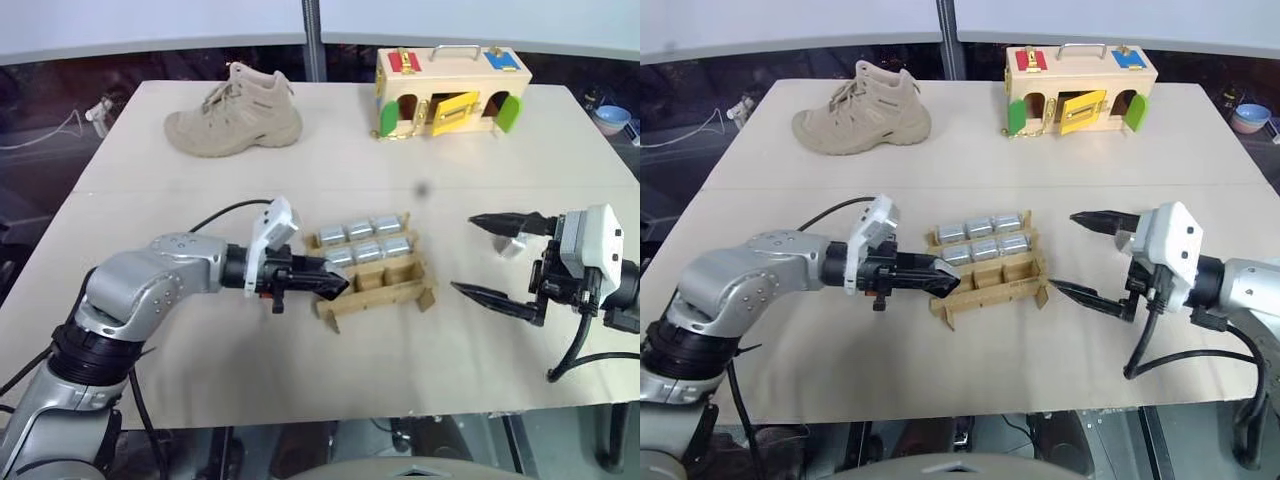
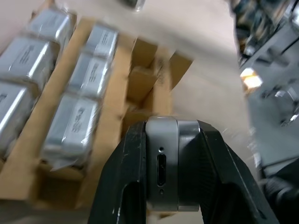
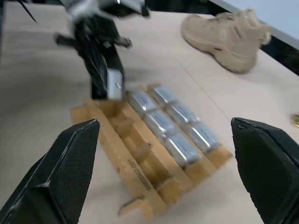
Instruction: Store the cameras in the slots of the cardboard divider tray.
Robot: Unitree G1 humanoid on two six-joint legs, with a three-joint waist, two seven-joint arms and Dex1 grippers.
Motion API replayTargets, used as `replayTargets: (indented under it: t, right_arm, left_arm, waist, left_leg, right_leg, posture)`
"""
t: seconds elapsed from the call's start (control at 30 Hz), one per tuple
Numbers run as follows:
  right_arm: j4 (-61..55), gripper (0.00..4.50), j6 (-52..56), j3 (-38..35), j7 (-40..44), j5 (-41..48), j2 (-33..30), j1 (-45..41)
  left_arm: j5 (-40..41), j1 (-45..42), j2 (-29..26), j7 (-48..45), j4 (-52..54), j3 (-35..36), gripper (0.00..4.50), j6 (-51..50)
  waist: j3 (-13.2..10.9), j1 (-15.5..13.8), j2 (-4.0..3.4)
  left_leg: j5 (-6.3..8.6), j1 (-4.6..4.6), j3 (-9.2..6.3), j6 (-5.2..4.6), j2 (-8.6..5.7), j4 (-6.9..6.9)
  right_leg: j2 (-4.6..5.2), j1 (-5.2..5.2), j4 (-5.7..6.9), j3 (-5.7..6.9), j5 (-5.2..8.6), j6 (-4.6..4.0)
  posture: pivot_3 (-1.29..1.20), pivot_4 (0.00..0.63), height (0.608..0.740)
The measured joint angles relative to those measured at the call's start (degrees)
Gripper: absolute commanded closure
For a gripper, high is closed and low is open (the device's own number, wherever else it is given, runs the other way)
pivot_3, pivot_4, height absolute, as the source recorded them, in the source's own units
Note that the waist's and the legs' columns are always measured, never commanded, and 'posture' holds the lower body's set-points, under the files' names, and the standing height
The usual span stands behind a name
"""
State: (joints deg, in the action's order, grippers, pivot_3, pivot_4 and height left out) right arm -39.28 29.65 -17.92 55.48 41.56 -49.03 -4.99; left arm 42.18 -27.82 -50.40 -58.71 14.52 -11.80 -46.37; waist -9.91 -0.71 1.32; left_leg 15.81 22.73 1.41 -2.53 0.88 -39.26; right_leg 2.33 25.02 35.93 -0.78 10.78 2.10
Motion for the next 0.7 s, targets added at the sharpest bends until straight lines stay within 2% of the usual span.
replayTargets:
  t: [0.23,0.47,0.7]
  right_arm:
    - [4.60,0.05,-0.53,-0.07,3.16,1.69,-1.83,-3.57]
    - [7.30,0.05,-1.18,-0.04,8.03,2.54,-4.86,-7.19]
    - [7.80,0.05,-1.41,1.23,8.62,2.37,-5.03,-8.30]
  left_arm:
    - [-4.27,-4.44,1.88,-2.38,-1.74,-0.68,3.74,-0.14]
    - [-7.47,-6.72,3.36,-3.80,-1.81,-4.83,3.74,-3.14]
    - [-13.44,-9.37,3.50,-5.02,-4.08,-8.16,3.74,-2.13]
  waist:
    - [-0.02,0.01,0.03]
    - [-0.02,0.00,0.02]
    - [-0.02,-0.01,0.02]
  left_leg:
    - [0.00,0.01,-0.03,0.00,0.02,-0.02]
    - [0.00,0.04,-0.05,0.00,0.03,-0.02]
    - [0.00,0.03,-0.04,0.00,0.03,-0.03]
  right_leg:
    - [-0.01,0.00,0.00,0.04,-0.01,0.04]
    - [-0.02,0.02,0.01,0.05,-0.13,0.23]
    - [-0.02,0.01,0.01,0.04,-0.13,0.23]
  posture:
    - [0.00,0.150,0.740]
    - [0.00,0.150,0.740]
    - [0.00,0.150,0.740]
